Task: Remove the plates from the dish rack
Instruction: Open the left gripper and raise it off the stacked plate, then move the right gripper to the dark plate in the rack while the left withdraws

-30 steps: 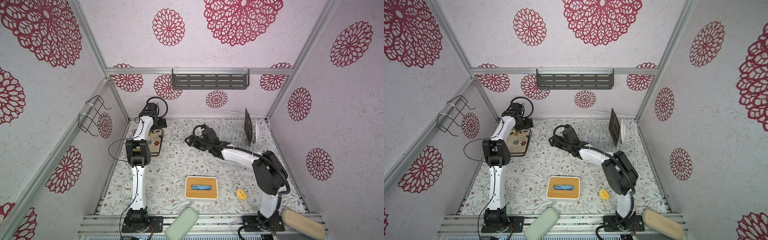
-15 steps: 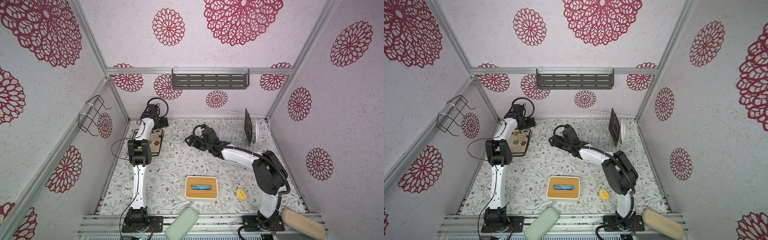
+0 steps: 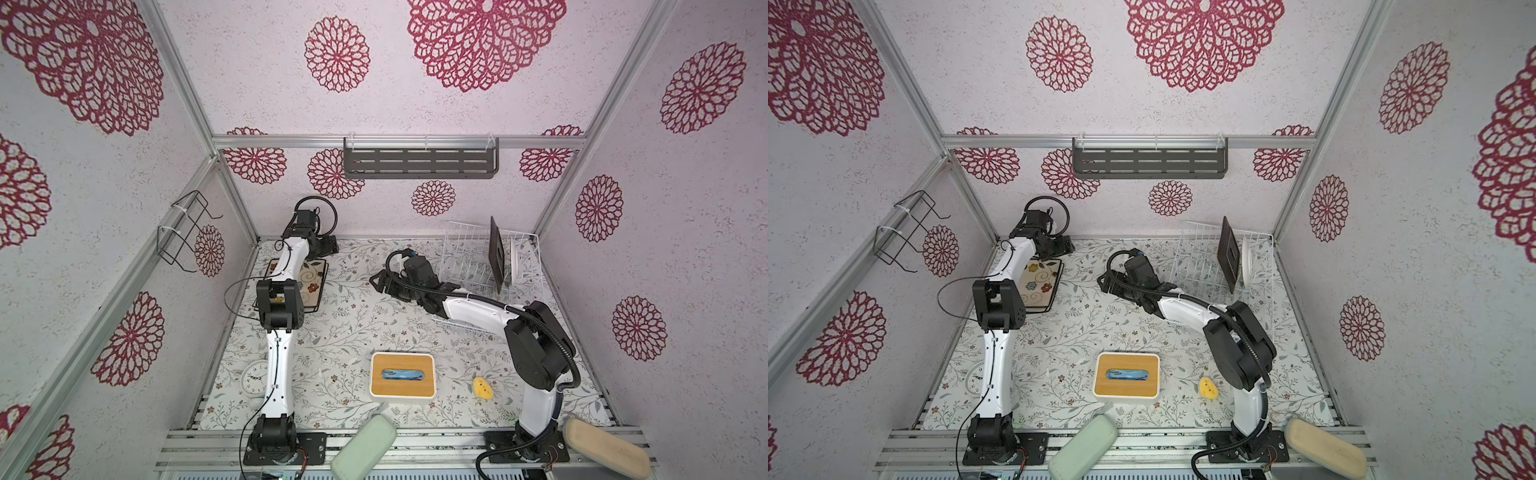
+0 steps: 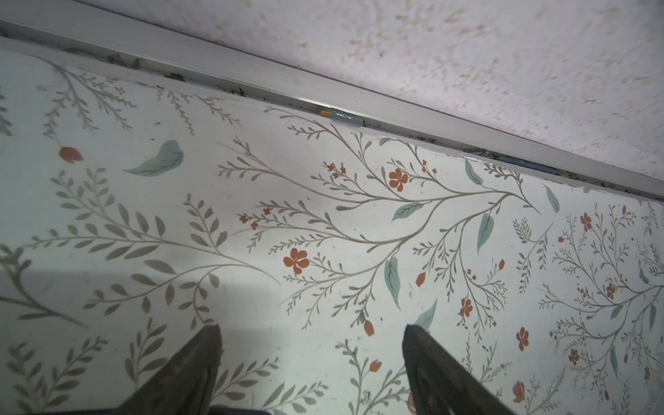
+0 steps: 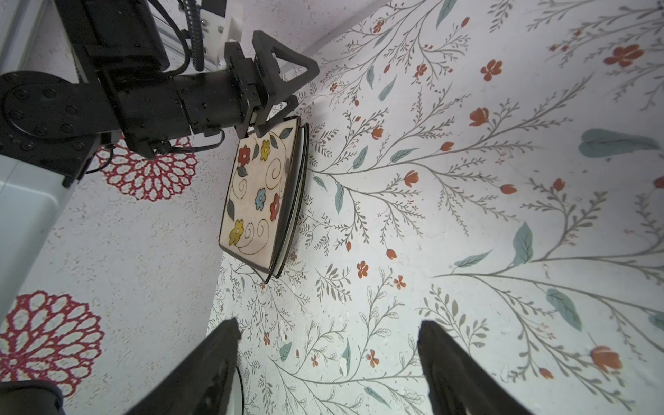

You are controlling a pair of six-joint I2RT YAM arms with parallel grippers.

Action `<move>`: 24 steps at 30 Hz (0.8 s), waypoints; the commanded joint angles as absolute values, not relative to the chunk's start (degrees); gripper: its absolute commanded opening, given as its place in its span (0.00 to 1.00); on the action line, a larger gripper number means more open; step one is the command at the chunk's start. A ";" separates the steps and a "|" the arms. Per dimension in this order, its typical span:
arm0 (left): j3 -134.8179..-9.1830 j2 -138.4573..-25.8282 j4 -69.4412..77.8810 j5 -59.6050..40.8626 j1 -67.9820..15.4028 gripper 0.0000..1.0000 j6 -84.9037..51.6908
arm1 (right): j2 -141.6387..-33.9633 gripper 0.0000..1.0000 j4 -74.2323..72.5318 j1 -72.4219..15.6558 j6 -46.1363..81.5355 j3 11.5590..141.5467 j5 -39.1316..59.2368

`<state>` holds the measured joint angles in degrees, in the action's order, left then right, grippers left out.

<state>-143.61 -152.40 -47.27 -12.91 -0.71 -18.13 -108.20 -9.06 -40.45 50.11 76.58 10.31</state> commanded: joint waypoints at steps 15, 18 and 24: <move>-140.25 -142.70 -48.19 -11.62 -3.91 0.84 -16.83 | -106.21 0.82 -7.48 -39.73 48.84 78.20 8.81; -137.66 -139.85 -49.09 -10.40 -4.47 0.85 -17.31 | -104.78 0.82 -5.95 -39.22 47.74 77.98 7.60; -136.06 -138.94 -52.51 -9.95 -5.39 0.87 -18.52 | -102.27 0.82 -6.06 -38.43 47.88 75.74 6.55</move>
